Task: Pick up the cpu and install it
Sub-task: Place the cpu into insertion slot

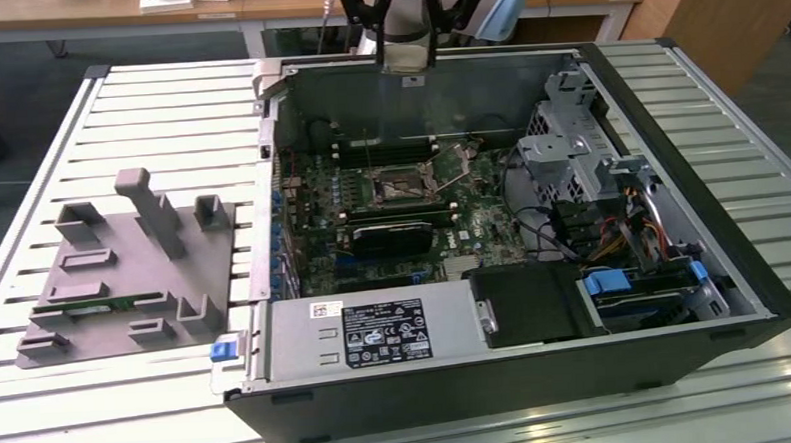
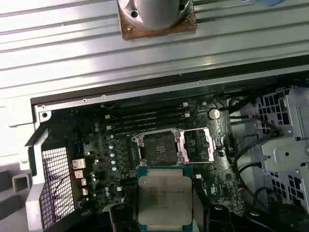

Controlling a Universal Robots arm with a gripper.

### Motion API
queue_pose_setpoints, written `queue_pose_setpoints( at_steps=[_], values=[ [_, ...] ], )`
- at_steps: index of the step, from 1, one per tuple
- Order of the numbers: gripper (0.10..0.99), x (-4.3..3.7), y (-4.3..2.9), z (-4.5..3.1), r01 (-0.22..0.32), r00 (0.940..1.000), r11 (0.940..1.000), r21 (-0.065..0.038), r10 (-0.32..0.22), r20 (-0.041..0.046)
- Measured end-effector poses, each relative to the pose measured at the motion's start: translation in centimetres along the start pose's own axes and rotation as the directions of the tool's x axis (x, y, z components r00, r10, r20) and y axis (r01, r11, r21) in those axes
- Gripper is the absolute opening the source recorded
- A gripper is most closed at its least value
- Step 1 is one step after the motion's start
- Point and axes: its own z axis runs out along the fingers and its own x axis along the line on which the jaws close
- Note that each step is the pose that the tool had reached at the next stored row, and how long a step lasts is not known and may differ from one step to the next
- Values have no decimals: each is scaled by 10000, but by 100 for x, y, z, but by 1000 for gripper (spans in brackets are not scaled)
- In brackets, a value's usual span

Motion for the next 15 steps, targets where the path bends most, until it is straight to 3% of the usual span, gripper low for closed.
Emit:
queue_pose_setpoints(
  at_steps=[6, 15],
  values=[
    [541, 0, -1, 7, -1172, 9931, 9931, -8, 1172, 85],
    [541, 1, 6, 14, -2419, 9701, 9703, -26, 2419, 174]
  ],
)
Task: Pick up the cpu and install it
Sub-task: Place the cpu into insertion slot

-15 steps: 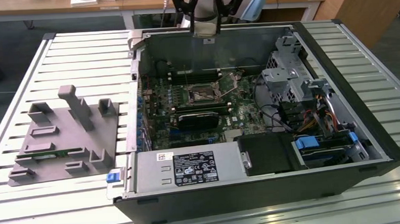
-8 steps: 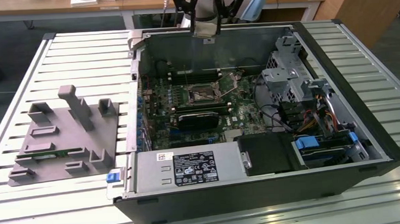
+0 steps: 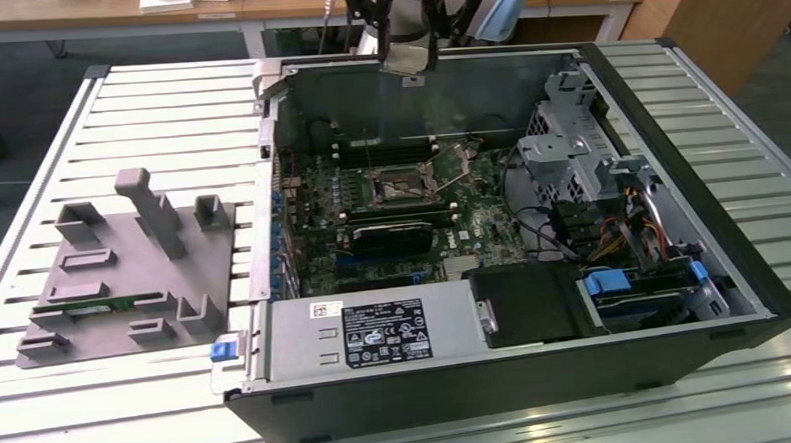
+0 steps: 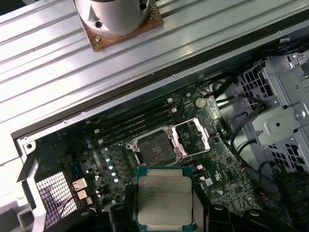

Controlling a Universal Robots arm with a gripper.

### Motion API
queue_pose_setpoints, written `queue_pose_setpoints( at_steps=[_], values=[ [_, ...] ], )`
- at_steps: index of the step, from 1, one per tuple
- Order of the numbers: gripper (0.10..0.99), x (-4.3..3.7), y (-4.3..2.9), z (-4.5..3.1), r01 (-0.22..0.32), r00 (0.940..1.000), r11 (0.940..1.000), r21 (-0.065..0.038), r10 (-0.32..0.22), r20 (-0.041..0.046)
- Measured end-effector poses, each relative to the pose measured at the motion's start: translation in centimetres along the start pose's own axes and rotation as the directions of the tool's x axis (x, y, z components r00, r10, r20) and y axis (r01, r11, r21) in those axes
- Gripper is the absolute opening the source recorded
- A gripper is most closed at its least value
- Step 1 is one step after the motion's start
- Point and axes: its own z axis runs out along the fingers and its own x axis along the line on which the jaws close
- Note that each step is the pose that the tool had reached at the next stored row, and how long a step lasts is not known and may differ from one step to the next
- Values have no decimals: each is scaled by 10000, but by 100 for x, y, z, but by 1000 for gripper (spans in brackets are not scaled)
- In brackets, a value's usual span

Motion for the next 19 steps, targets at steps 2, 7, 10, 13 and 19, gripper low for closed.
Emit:
queue_pose_setpoints(
  at_steps=[2, 7, 10, 13, 19],
  values=[
    [541, 2, 3, 1, -222, 9998, 9998, 0, 222, 17],
    [541, 4, 8, 4, -844, 9964, 9964, -1, 844, 63],
    [541, 4, 9, 6, -1269, 9919, 9919, -7, 1269, 94],
    [541, 5, 9, 7, -1602, 9870, 9871, -9, 1601, 118],
    [541, 6, 8, 9, -2081, 9780, 9781, -17, 2081, 152]
  ],
)
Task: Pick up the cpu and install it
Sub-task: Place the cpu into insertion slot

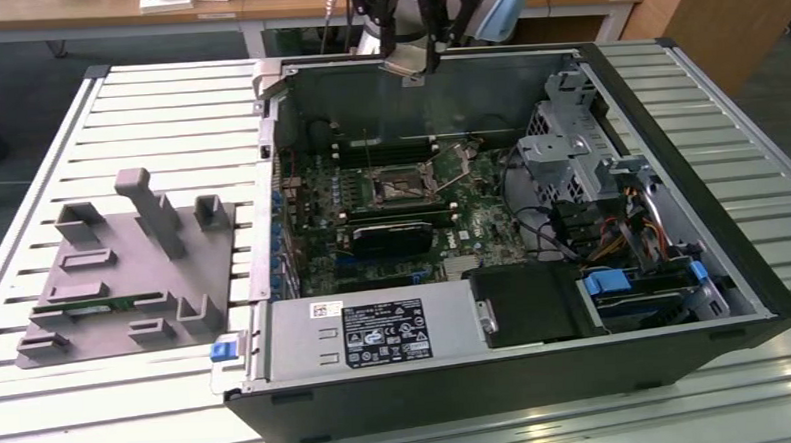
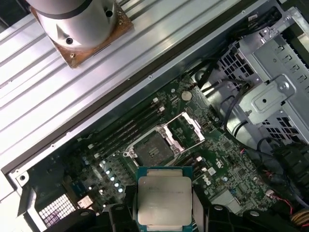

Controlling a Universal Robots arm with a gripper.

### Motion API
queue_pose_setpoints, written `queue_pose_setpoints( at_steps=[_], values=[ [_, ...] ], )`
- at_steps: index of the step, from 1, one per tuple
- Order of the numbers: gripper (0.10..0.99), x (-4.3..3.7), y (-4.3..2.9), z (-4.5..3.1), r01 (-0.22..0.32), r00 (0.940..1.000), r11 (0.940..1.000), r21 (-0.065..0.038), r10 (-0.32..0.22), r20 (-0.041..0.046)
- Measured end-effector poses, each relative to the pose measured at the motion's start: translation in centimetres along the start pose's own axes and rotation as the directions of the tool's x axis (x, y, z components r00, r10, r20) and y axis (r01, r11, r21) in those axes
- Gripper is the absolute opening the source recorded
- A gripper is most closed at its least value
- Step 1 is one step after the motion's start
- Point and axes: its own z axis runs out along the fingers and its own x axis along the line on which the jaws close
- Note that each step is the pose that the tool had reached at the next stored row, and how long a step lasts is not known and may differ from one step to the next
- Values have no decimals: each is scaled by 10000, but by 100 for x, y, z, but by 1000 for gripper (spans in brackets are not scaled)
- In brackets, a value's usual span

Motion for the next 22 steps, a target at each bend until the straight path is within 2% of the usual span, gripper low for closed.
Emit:
queue_pose_setpoints(
  at_steps=[11, 22],
  values=[
    [541, 1, -1, 4, -692, 9976, 9976, -2, 692, 49],
    [541, 2, -2, 5, -1084, 9941, 9941, -6, 1084, 78]
  ],
)
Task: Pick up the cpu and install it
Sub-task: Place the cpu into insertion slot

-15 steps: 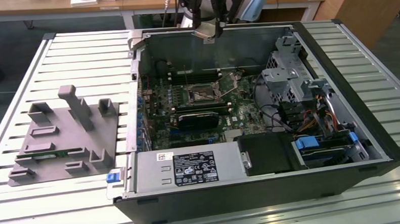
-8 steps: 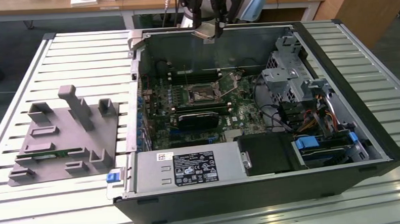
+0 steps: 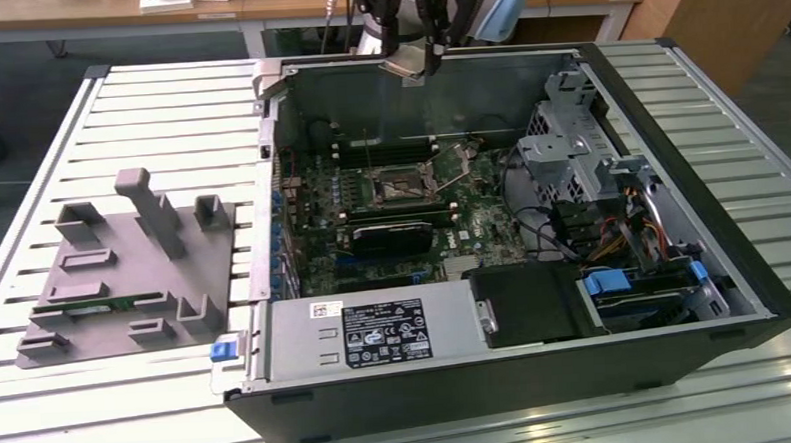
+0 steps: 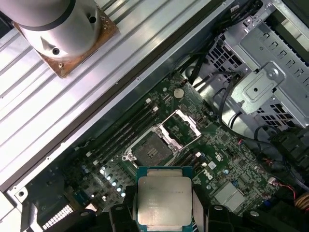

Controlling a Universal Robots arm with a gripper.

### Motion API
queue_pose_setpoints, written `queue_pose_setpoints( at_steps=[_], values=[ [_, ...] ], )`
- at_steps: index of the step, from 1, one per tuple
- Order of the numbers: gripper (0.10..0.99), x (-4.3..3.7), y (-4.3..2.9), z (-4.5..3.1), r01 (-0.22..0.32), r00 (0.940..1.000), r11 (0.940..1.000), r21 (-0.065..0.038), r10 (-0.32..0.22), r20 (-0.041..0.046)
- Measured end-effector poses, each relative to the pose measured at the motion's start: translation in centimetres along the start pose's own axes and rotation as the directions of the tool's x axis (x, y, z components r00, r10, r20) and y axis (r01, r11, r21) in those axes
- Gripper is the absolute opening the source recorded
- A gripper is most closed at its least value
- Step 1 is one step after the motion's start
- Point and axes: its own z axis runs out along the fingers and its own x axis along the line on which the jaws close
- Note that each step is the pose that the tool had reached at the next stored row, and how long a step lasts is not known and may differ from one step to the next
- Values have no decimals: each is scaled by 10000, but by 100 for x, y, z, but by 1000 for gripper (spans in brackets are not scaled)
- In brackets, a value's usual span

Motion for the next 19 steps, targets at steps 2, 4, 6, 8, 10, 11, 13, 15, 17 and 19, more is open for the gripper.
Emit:
queue_pose_setpoints(
  at_steps=[2, 4, 6, 8, 10, 11, 13, 15, 17, 19],
  values=[
    [541, 0, 0, 0, -45, 10000, 10000, 0, 45, 3],
    [541, 0, 0, 0, -91, 10000, 10000, 1, 91, 7],
    [541, 0, 0, 0, -132, 9999, 9999, 0, 132, 9],
    [541, 0, 0, 0, -175, 9998, 9998, 0, 175, 13],
    [541, 0, 0, 1, -234, 9997, 9997, -1, 234, 17],
    [541, 0, 0, 2, -279, 9996, 9996, -1, 279, 20],
    [541, 0, 0, 3, -412, 9991, 9992, -1, 412, 30],
    [541, 0, 0, 5, -648, 9979, 9979, -2, 648, 47],
    [541, 0, 0, 9, -933, 9956, 9956, -5, 933, 68],
    [541, 0, 0, 11, -1203, 9927, 9927, -7, 1203, 88]
  ],
)
